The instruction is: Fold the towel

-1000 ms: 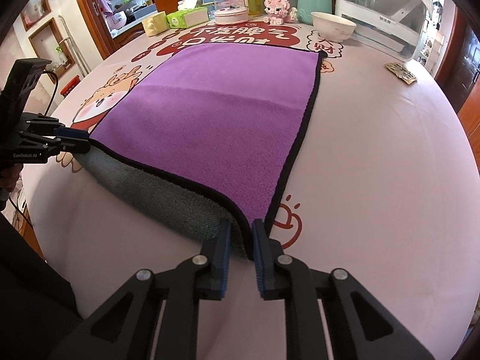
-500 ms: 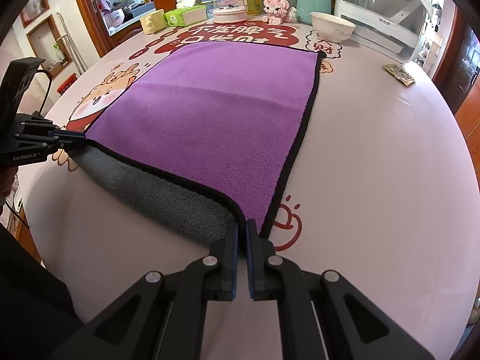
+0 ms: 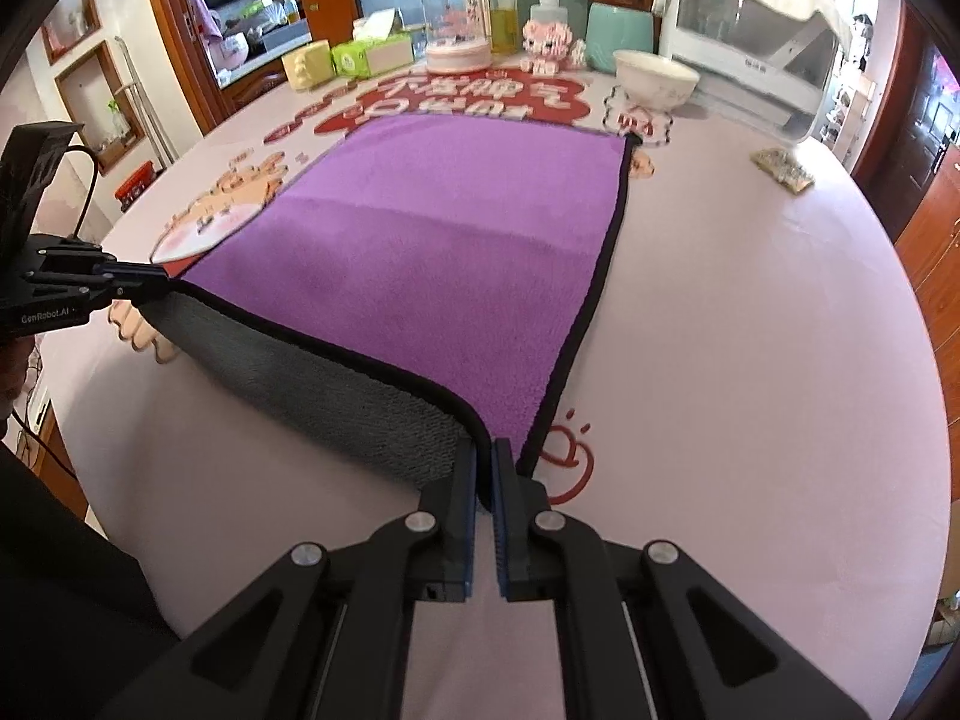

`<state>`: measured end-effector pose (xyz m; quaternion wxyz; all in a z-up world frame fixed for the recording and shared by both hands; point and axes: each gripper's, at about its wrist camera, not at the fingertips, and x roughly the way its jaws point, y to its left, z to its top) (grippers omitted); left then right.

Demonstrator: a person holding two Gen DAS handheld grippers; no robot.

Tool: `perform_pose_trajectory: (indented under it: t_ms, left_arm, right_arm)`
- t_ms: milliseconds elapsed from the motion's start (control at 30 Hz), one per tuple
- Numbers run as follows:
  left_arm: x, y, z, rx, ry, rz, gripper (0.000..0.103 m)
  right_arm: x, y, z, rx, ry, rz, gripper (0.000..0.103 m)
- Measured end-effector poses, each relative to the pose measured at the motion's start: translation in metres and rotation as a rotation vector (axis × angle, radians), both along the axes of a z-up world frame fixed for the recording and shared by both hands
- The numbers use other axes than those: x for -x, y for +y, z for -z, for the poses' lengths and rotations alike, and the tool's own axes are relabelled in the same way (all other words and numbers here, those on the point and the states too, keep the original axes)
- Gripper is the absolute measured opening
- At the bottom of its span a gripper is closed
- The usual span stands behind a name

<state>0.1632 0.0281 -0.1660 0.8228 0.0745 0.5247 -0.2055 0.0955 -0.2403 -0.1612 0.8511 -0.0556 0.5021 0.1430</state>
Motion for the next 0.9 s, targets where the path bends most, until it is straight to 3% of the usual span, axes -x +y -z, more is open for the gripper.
perform_pose_trajectory:
  t_ms: [500, 900]
  left_arm:
    - [-0.019, 0.009, -0.083, 0.046, -0.248, 0.004, 0.005]
    - [-0.074, 0.000, -0.108, 0.045, -0.392, -0.011, 0.005]
  right_arm:
    - [-0.021, 0.003, -0.077, 0.050, -0.206, 0.004, 0.004]
    - [-0.073, -0.006, -0.099, 0.059, -0.314, 0.047, 0.004]
